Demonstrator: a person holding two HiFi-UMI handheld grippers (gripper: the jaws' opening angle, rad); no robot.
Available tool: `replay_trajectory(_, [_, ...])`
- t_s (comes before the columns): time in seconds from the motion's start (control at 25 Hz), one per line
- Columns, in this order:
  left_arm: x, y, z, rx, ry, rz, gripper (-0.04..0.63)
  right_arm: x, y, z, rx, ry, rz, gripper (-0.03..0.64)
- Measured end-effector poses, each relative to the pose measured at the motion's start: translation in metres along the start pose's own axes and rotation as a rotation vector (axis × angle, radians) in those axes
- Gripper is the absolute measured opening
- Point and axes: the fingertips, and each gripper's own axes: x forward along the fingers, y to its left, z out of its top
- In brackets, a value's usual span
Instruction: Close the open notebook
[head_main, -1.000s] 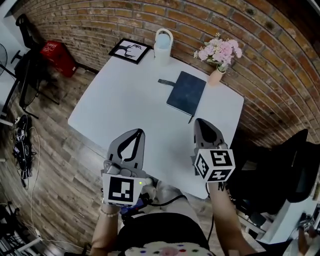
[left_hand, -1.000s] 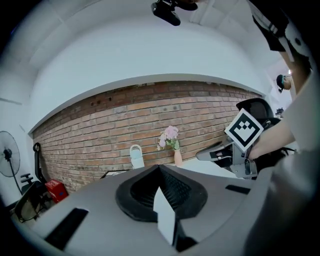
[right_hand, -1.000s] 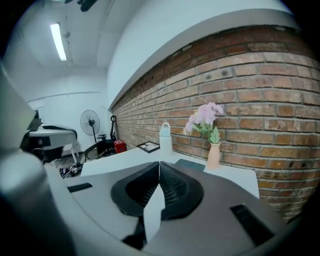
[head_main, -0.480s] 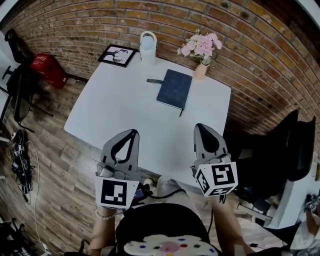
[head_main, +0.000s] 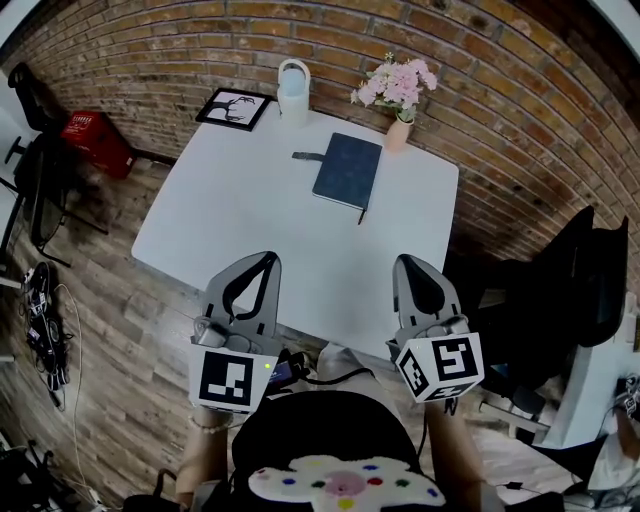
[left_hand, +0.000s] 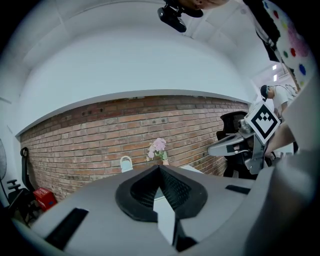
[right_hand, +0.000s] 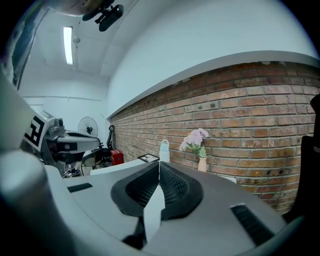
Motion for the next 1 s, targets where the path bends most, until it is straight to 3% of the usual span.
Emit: replay_trajectory(1.0, [0.0042,0.0028,0.0003,0.015,0.013,0.006,0.017,0.0010,0.0025,-0.0009,-0.007,0.000,0.006,0.034])
